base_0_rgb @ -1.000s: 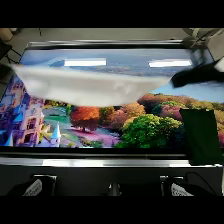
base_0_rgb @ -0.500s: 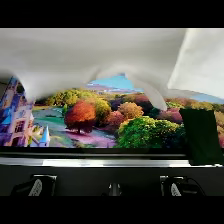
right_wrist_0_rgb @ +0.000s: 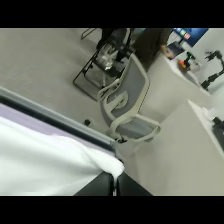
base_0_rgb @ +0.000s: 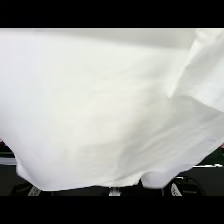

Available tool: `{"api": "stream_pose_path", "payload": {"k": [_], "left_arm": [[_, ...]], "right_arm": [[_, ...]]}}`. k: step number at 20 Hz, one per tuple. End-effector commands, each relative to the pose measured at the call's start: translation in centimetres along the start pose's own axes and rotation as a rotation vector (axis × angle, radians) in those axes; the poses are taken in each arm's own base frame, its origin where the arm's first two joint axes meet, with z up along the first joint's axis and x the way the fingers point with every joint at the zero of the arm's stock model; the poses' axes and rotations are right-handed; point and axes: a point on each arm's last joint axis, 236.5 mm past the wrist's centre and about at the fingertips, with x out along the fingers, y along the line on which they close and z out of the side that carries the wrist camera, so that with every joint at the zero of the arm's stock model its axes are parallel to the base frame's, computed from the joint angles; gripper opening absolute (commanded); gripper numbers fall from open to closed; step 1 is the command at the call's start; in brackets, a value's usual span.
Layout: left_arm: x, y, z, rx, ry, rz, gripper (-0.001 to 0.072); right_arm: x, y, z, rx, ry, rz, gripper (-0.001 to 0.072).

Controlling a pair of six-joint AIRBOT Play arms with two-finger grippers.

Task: Fold the shirts.

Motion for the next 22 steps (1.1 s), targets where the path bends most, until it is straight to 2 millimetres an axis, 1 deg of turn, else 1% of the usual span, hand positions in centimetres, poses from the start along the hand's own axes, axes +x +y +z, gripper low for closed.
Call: {"api": "stream_pose_path", "payload": {"k": [1, 2, 3, 4, 5, 6, 7, 8, 9, 11, 13, 14, 16, 17, 18, 19, 20, 21, 22], "left_arm": [[5.6, 3.7, -7.0, -0.073, 0.284, 0.014, 0.002], [7.9, 5.4, -9.8, -0.11, 0.384, 0.02, 0.002], [10.1, 7.1, -13.2, -0.151, 0.489, 0.024, 0.002], [12.1, 8.7, -16.7, -0.192, 0.584, 0.032, 0.002], [13.8, 10.2, -20.6, -0.223, 0.68, 0.049, 0.002], [15.4, 11.4, -25.1, -0.249, 0.789, 0.064, 0.002], [16.7, 12.2, -29.6, -0.275, 0.891, 0.068, 0.002], [18.0, 12.8, -33.2, -0.295, 0.966, 0.071, 0.002], [19.6, 13.4, -36.5, -0.318, 1.012, 0.073, 0.0021], [23.2, 14.8, -40.9, -0.344, 1.016, 0.095, 0.0021], [26.2, 16.1, -43.6, -0.351, 0.989, 0.114, 0.0021], [27.3, 16.5, -44.3, -0.351, 0.975, 0.12, 0.0021], [29.2, 17.5, -45.5, -0.349, 0.953, 0.13, 0.0022], [29.7, 17.8, -46.0, -0.351, 0.953, 0.134, 0.0022], [29.8, 18.0, -46.6, -0.353, 0.96, 0.135, 0.0022], [29.7, 18.1, -46.9, -0.336, 0.97, 0.126, 0.0022], [29.4, 18.1, -46.9, -0.293, 0.98, 0.101, 0.0022], [28.9, 18.0, -46.7, -0.246, 0.998, 0.069, 0.0022], [28.2, 17.8, -46.8, -0.224, 1.03, 0.044, 0.0022]], "right_arm": [[7.0, 3.9, -5.5, -0.012, 0.246, 0.158, 0.0023], [10.2, 6.1, -7.9, -0.016, 0.342, 0.236, 0.0023], [13.3, 8.8, -10.7, -0.024, 0.445, 0.335, 0.0023], [15.7, 12.0, -13.8, -0.017, 0.557, 0.445, 0.0023], [18.1, 15.5, -17.2, -0.001, 0.665, 0.558, 0.0023], [20.1, 18.8, -19.9, 0.021, 0.74, 0.655, 0.0023], [22.3, 21.9, -22.6, 0.045, 0.797, 0.729, 0.0023], [24.3, 24.3, -24.8, 0.06, 0.837, 0.765, 0.0023], [26.5, 26.8, -26.7, 0.064, 0.848, 0.791, 0.0023], [29.9, 30.2, -29.6, 0.063, 0.855, 0.8, 0.0024], [32.6, 32.5, -30.6, 0.073, 0.812, 0.781, 0.0024], [33.9, 32.8, -30.6, 0.081, 0.779, 0.755, 0.0024], [36.3, 32.5, -29.9, 0.137, 0.716, 0.673, 0.0024], [37.0, 32.2, -29.4, 0.163, 0.692, 0.645, 0.0024], [37.2, 32.2, -29.3, 0.164, 0.684, 0.642, 0.0024], [36.7, 32.3, -29.5, 0.156, 0.702, 0.658, 0.0025], [35.4, 32.5, -30.0, 0.138, 0.743, 0.692, 0.0025], [33.6, 32.4, -30.6, 0.116, 0.811, 0.728, 0.0025], [31.3, 32.2, -31.2, 0.101, 0.893, 0.767, 0.0025]]}}
